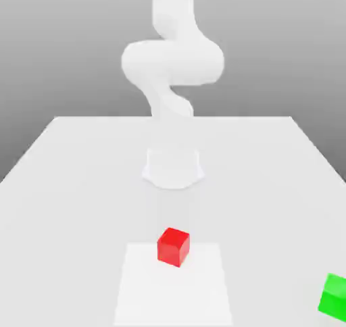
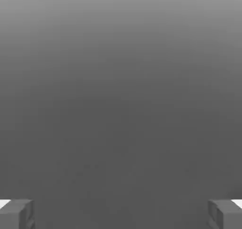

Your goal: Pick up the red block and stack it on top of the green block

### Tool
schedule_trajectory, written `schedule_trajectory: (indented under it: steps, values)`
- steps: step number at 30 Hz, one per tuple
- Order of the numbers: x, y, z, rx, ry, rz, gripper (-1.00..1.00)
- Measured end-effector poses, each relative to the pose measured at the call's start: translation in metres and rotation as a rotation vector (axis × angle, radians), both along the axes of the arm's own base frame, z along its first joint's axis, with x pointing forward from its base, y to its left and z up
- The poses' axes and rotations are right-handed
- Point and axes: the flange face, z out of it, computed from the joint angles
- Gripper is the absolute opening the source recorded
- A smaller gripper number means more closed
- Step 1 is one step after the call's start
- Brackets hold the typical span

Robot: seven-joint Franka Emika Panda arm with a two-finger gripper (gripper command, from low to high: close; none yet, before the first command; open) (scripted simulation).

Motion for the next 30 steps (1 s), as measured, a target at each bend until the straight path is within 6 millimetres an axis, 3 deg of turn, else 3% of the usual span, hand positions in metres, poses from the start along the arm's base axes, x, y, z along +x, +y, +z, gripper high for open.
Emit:
schedule_trajectory:
  steps: [4,9,13,18,24,25,30]
  values:
    - [0.036,0.003,-0.099,0.036,0.148,-0.069,0.00]
    - [0.046,0.001,-0.224,0.080,0.331,-0.165,0.00]
    - [0.026,-0.001,-0.325,0.115,0.488,-0.255,0.00]
    - [-0.024,-0.002,-0.449,0.154,0.682,-0.374,0.00]
    - [-0.034,-0.002,-0.511,0.159,0.709,-0.390,0.00]
    - [-0.034,-0.002,-0.516,0.158,0.710,-0.390,-1.00]
    - [-0.034,-0.002,-0.516,0.159,0.708,-0.390,-1.00]
